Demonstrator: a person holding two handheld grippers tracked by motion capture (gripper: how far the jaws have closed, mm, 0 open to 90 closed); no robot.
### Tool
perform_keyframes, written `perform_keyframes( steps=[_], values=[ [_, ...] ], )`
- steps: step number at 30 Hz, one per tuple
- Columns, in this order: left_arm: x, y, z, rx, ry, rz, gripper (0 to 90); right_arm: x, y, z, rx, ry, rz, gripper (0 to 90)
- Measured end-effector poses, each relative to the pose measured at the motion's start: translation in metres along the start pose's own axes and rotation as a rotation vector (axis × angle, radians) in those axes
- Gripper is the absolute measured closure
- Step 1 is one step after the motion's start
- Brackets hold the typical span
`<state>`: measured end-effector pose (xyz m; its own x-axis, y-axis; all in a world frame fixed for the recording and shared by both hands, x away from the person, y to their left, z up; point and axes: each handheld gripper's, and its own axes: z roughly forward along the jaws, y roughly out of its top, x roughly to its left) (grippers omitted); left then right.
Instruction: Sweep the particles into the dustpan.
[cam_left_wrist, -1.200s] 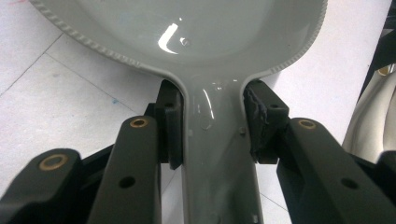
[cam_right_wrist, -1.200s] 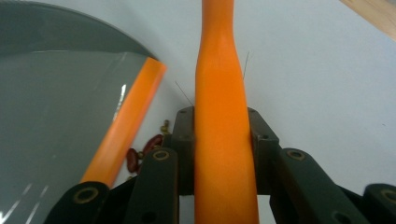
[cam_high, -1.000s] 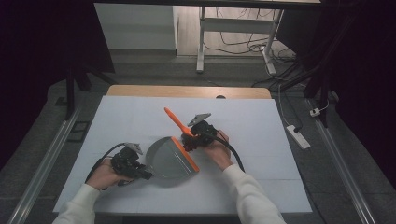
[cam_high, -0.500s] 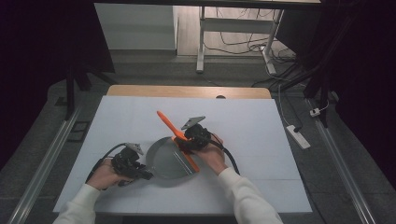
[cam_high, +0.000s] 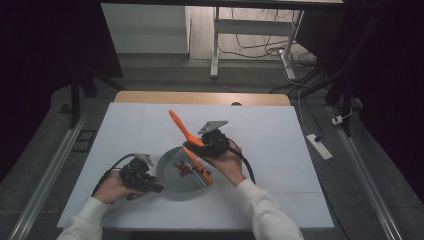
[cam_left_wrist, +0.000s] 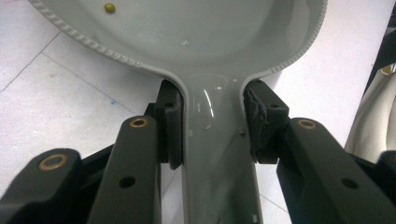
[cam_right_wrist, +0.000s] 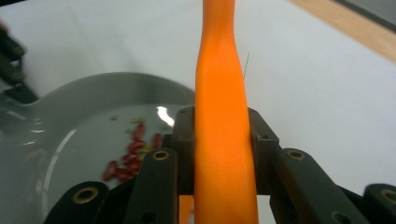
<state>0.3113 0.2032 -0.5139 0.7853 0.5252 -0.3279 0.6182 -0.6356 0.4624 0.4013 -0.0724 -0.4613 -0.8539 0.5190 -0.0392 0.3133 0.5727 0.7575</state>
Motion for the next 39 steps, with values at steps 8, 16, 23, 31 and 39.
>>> perform_keyframes(
  steps=[8,16,23,31,39],
  values=[
    [0.000,0.000,0.001,0.004,0.000,-0.001,61.9,-0.030,-0.014,-0.014,0.017,-0.092,0.055,70.2],
    [0.000,0.000,0.001,0.003,0.001,-0.003,61.9,-0.045,-0.020,0.007,0.071,-0.140,0.053,70.2],
    [-0.001,0.000,0.001,-0.001,0.004,-0.004,61.8,-0.038,-0.018,0.027,0.108,-0.137,0.000,70.3],
    [-0.001,0.000,0.001,0.002,0.005,0.001,61.8,-0.029,-0.015,0.033,0.117,-0.131,-0.033,70.3],
    [-0.001,0.000,0.002,0.007,0.003,-0.001,61.9,-0.008,-0.014,0.029,0.141,-0.030,-0.085,70.3]
  ],
)
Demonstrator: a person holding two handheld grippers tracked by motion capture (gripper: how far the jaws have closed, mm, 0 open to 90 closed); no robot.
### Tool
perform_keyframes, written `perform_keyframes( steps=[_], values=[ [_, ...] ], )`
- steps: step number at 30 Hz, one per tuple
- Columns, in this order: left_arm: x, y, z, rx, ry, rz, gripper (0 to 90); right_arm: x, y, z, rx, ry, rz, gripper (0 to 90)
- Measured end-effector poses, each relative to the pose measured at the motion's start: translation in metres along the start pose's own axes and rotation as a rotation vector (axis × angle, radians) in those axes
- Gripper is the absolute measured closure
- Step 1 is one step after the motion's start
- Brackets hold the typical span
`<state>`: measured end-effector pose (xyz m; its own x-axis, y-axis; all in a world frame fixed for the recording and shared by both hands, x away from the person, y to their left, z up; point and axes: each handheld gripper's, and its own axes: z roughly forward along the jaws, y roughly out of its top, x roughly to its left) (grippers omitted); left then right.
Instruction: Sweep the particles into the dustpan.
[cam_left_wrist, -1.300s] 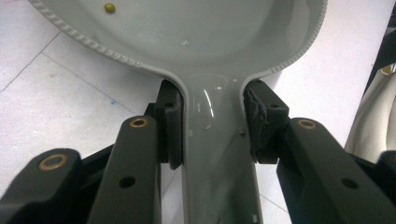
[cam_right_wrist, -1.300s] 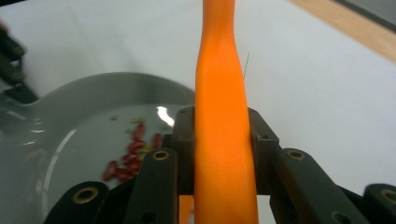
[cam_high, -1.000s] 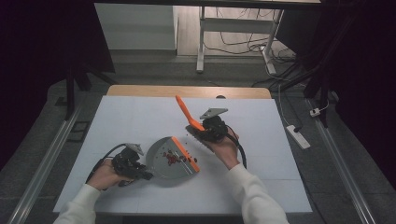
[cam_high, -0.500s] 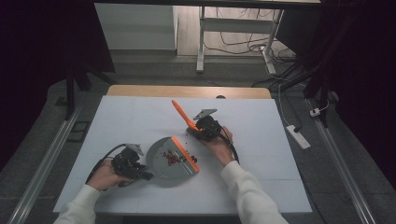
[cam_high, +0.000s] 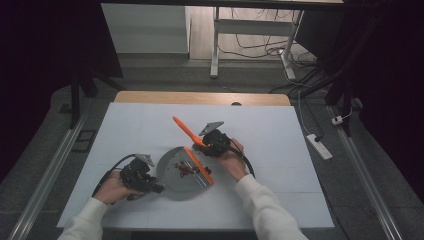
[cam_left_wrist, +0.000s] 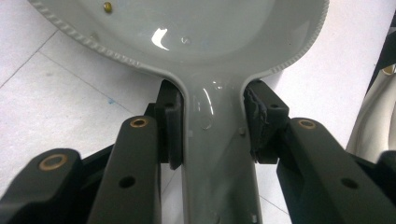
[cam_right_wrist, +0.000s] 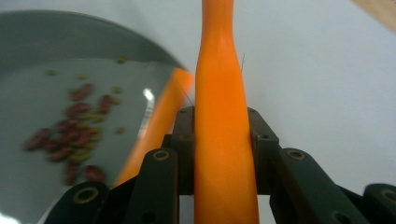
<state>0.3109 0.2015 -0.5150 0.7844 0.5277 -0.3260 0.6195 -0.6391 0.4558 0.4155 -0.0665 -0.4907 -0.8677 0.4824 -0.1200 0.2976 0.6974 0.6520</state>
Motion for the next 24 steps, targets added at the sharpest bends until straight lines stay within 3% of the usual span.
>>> perform_keyframes(
  steps=[5,7,9,10,14,20,24],
  values=[
    [0.000,0.000,0.001,0.000,-0.001,0.001,61.9,0.014,0.004,-0.007,-0.037,0.119,0.024,70.3],
    [0.000,0.000,0.001,-0.003,-0.001,-0.003,61.9,0.015,0.005,-0.010,-0.054,0.132,0.023,70.3],
    [0.000,0.000,0.001,-0.002,0.000,-0.004,61.9,0.016,0.007,-0.018,-0.084,0.124,0.020,70.3],
    [0.000,0.000,0.001,0.001,0.000,0.000,61.9,0.014,0.007,-0.025,-0.100,0.091,0.020,70.3],
    [0.000,0.000,0.002,0.003,0.001,0.001,61.9,0.006,0.003,-0.034,-0.101,0.054,0.050,70.3],
    [0.000,0.000,0.002,0.001,0.003,0.001,61.9,-0.007,-0.015,-0.042,-0.053,-0.044,0.080,70.3],
    [0.000,0.000,0.003,0.003,0.002,0.001,61.9,-0.012,-0.025,-0.039,-0.008,-0.073,0.103,70.3]
  ],
)
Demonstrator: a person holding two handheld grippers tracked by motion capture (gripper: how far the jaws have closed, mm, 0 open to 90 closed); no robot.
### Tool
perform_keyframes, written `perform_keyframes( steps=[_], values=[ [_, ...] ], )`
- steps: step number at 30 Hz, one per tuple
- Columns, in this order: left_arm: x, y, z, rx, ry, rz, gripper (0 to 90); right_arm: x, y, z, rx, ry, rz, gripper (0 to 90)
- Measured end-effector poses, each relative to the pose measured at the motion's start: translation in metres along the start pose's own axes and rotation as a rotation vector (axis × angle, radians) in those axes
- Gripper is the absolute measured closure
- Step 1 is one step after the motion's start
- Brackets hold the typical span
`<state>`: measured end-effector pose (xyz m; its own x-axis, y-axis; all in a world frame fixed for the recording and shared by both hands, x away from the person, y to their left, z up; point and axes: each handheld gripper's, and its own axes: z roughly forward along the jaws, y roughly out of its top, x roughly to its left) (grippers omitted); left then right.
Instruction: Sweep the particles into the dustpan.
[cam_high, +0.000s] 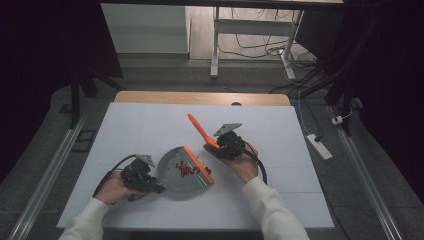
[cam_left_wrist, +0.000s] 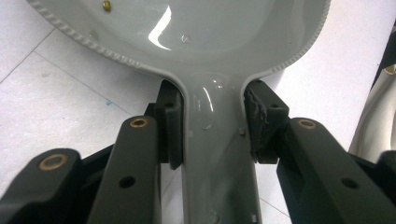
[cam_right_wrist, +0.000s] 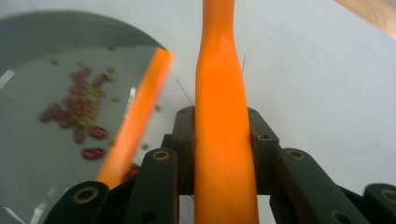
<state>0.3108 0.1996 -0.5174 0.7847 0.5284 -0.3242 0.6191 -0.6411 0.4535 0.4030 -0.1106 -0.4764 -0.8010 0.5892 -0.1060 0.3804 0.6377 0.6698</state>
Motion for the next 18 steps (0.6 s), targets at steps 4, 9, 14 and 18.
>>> perform_keyframes(
  steps=[4,9,14,18],
  values=[
    [0.000,0.000,0.001,0.000,0.001,-0.001,61.9,0.000,-0.004,0.009,0.029,-0.001,0.016,70.3],
    [-0.001,0.000,0.001,-0.003,0.003,-0.006,61.9,0.010,0.002,0.017,0.013,0.014,-0.006,70.2],
    [-0.001,0.000,0.002,-0.002,0.003,-0.007,61.9,0.023,0.006,0.020,0.016,0.017,-0.053,70.3],
    [-0.001,0.000,0.001,-0.004,0.004,-0.007,61.9,0.029,0.007,0.021,0.009,0.044,-0.051,70.2]
  ],
)
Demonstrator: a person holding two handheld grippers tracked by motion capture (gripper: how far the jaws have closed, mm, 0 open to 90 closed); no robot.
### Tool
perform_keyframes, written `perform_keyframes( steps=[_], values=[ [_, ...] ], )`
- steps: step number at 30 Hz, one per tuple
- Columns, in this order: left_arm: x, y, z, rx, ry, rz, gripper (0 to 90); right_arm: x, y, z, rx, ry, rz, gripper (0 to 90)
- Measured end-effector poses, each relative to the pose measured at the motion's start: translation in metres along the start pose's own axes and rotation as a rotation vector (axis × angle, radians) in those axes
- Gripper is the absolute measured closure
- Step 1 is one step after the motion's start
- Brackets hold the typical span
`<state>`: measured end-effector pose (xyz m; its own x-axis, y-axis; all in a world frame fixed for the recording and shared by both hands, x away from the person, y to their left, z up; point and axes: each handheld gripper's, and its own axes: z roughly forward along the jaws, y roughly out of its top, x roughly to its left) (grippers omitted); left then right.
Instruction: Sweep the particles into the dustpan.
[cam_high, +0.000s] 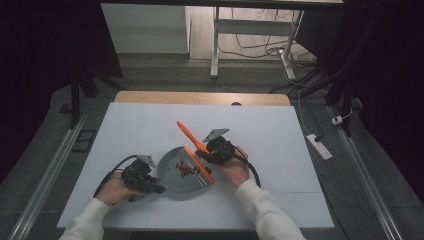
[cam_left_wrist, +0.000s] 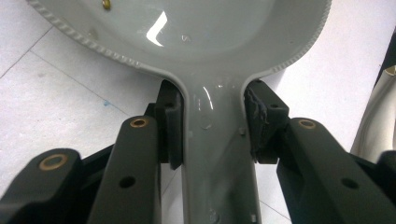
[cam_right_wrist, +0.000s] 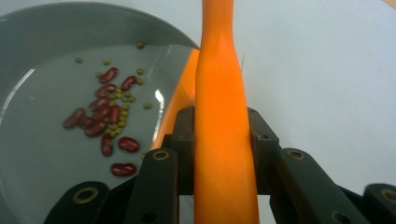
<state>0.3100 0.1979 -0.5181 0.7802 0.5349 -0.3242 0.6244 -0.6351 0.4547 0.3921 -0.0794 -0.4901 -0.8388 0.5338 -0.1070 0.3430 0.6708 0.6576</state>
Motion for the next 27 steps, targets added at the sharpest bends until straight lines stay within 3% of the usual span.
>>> perform_keyframes(
  steps=[5,8,10,12,15,18,27],
  values=[
    [0.000,0.000,0.000,0.002,0.000,0.001,61.9,0.005,0.002,0.001,0.005,-0.002,-0.019,70.2],
    [0.000,0.000,0.000,0.001,-0.001,-0.001,61.9,0.010,0.003,0.002,-0.009,0.037,0.001,70.2],
    [0.000,0.000,0.000,0.001,0.001,0.000,61.9,0.013,0.006,0.000,-0.018,0.049,-0.019,70.2],
    [0.000,0.000,0.000,0.002,0.003,0.000,61.9,0.015,0.009,-0.003,-0.050,0.122,-0.003,70.3],
    [0.000,0.000,0.000,0.003,0.001,0.004,61.9,0.016,0.013,-0.012,-0.069,0.092,-0.018,70.2],
    [0.000,0.000,0.000,0.003,0.001,0.004,61.9,0.010,0.012,-0.020,-0.092,0.065,0.007,70.2],
    [-0.001,-0.001,0.000,0.001,0.002,0.004,61.9,-0.011,-0.008,-0.038,-0.062,-0.024,0.079,70.2]
  ],
)
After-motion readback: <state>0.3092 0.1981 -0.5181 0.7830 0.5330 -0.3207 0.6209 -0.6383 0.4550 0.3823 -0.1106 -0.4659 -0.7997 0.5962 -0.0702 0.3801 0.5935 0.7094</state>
